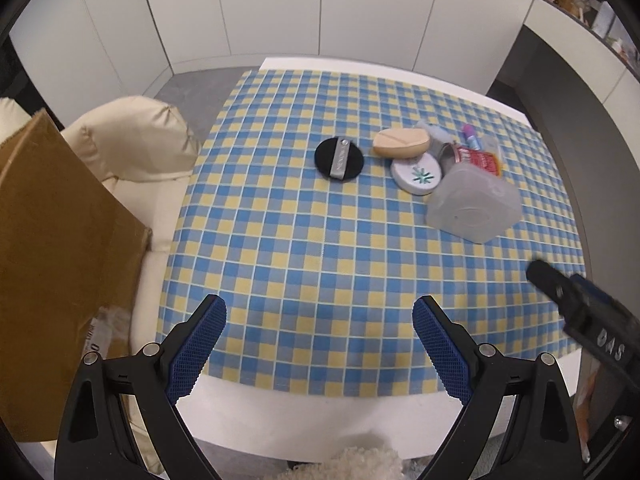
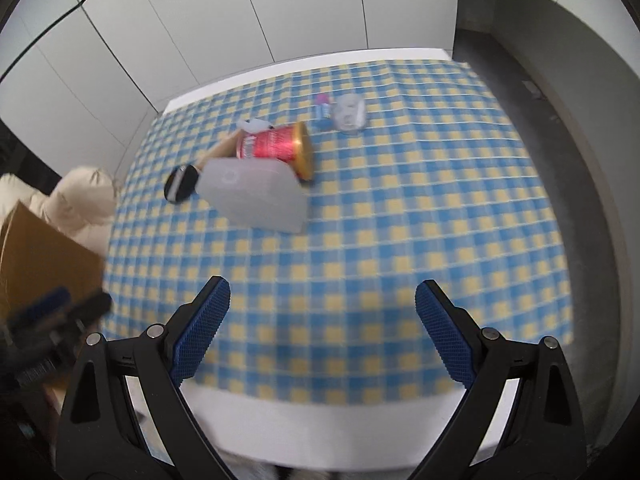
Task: Organize objects
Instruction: 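Grasp the black round puff case with the left tool while the right tool grasps the clear plastic case, then lift the black puff case and clear plastic case up from the table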
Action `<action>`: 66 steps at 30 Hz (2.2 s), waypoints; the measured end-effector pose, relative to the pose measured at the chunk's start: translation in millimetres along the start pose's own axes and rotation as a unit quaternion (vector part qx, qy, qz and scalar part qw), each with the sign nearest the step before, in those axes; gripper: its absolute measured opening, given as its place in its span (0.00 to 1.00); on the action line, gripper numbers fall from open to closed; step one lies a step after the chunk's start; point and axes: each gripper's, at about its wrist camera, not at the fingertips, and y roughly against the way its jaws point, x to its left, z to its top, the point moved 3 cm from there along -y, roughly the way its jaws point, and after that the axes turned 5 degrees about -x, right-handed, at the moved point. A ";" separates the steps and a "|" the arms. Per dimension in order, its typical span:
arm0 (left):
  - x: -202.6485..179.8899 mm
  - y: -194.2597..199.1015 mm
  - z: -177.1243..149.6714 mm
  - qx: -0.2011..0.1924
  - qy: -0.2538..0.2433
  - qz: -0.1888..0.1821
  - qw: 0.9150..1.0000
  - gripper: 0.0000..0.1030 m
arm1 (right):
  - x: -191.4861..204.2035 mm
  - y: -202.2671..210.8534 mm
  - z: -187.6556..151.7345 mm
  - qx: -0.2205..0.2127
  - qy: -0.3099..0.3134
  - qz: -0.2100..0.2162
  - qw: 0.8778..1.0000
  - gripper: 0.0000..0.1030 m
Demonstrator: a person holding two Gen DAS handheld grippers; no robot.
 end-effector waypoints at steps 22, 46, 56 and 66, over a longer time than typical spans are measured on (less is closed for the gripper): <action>0.7 -100.2 55.1 -0.006 -0.022 -0.015 1.000 0.92 | 39.0 -89.8 35.6 -0.040 0.022 -0.065 0.997 0.82; -35.7 -121.5 92.0 -0.045 -0.088 0.031 0.995 0.43 | -17.5 -85.8 56.1 -0.053 0.019 -0.083 0.995 0.82; -18.9 -95.5 89.8 -0.044 -0.071 0.034 0.996 0.43 | -6.9 -75.9 62.4 -0.046 0.043 -0.095 0.993 0.82; -23.1 -50.4 109.8 -0.066 -0.067 0.038 0.995 0.43 | 0.7 -42.0 77.8 -0.047 0.054 -0.103 0.992 0.82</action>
